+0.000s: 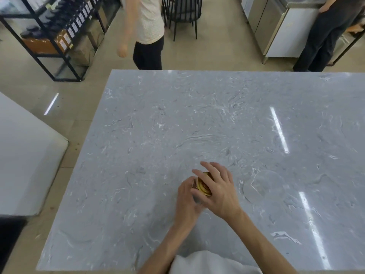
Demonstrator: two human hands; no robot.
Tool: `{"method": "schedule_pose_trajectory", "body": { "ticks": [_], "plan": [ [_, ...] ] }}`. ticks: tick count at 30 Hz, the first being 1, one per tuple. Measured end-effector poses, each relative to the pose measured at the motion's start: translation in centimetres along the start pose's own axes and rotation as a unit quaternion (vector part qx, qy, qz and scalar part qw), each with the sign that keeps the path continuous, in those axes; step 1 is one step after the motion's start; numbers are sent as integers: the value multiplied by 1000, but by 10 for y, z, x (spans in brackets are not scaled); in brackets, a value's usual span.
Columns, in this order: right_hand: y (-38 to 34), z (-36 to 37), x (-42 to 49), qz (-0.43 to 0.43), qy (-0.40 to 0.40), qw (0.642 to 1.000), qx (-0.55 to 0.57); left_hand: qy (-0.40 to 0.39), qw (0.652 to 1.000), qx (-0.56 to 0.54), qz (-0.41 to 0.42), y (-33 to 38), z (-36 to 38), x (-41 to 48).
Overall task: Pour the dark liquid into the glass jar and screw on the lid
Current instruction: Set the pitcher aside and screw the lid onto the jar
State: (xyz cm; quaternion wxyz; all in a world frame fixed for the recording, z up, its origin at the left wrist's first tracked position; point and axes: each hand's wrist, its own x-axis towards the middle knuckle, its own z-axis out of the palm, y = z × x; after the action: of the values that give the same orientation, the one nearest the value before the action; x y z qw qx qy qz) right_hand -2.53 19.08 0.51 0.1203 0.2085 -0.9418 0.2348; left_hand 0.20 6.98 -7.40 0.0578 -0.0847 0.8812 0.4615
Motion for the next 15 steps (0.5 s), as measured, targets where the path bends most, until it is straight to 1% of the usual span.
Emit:
{"method": "schedule_pose_trajectory", "body": {
  "ticks": [2, 3, 4, 5, 6, 7, 8, 10, 11, 13, 14, 15],
  "plan": [
    [-10, -14, -13, 142, -2, 990, -14, 49, 997, -57, -35, 6, -1, -14],
    [-14, -19, -21, 216, 2, 976, 10, 60, 995, -75, -41, 9, 0, -20],
    [-19, -27, -27, 290, -20, 954, 75, 60, 995, -77, -36, 12, 2, -26],
    [-22, -32, -31, 357, -63, 916, 173, 48, 996, -69, -29, 14, 4, -32],
    [-26, -36, -33, 403, -110, 864, 283, 24, 997, -67, -30, 17, 6, -36],
    [-29, -38, -33, 422, -144, 814, 373, -4, 996, -77, -43, 19, 7, -41],
    [-30, -38, -31, 416, -154, 791, 421, -26, 992, -100, -68, 19, 7, -44],
    [-31, -38, -28, 396, -125, 785, 459, -48, 983, -128, -122, 16, 3, -50],
    [-30, -37, -27, 393, -106, 788, 461, -49, 984, -120, -124, 15, -1, -53],
    [-22, -32, -29, 399, -85, 802, 436, -23, 990, -107, -86, 11, -8, -51],
    [-19, -30, -30, 403, -94, 803, 430, -8, 991, -116, -72, 11, -12, -46],
    [-16, -27, -32, 406, -113, 796, 435, 0, 990, -122, -63, 10, -17, -37]
  ]
}}
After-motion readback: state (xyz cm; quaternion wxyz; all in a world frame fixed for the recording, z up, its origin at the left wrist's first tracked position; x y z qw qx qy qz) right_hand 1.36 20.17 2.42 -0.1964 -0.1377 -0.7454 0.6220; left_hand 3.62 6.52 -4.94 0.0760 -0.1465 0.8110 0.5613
